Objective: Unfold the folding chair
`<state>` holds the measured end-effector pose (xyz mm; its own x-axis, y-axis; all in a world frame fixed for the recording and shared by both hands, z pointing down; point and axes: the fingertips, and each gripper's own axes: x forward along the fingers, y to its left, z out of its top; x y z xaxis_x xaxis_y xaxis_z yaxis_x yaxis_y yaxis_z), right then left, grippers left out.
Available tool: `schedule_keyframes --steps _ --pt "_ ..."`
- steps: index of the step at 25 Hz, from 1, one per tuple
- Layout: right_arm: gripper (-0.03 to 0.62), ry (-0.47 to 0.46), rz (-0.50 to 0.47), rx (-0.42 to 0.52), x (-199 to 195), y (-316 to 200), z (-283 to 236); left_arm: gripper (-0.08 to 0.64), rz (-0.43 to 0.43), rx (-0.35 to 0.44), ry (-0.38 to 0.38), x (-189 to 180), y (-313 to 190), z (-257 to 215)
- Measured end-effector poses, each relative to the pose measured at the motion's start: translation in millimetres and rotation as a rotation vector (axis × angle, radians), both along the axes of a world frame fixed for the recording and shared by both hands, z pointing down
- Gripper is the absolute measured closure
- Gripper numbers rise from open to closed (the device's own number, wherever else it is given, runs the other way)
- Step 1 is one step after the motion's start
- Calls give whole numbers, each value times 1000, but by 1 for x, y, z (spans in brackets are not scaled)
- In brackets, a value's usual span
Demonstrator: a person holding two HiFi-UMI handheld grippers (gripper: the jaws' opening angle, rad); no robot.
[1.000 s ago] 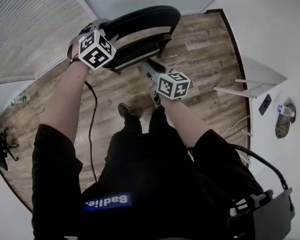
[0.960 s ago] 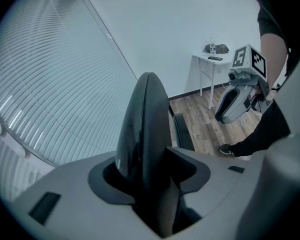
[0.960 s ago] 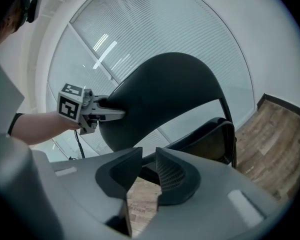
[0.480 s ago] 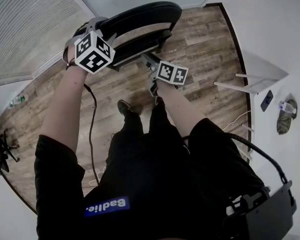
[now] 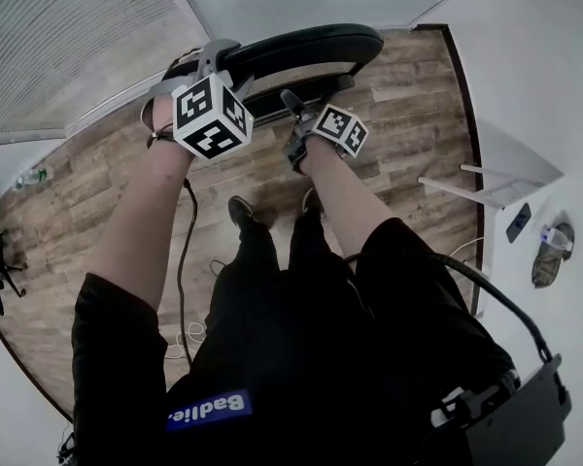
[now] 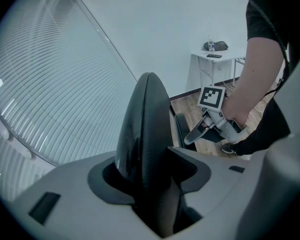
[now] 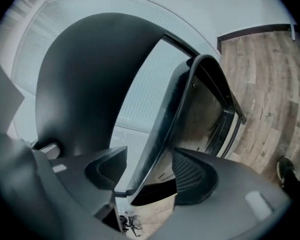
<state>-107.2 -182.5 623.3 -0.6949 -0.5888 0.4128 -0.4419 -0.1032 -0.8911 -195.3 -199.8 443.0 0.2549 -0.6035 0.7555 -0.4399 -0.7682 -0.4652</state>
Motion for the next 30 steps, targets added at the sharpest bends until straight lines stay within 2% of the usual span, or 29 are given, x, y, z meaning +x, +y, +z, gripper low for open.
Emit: schedule_keyframes --steps 6,11,20,30 --pt "337 21 42 -63 -15 -14 19 359 14 4 0 2 9 1" --pt "341 62 35 -93 -15 -13 32 359 13 8 -3 1 17 1" --pt "347 0 28 -48 -6 -1 32 359 15 -7 2 3 15 2" --pt "379 -53 32 -67 20 41 41 359 14 -44 18 10 19 9"
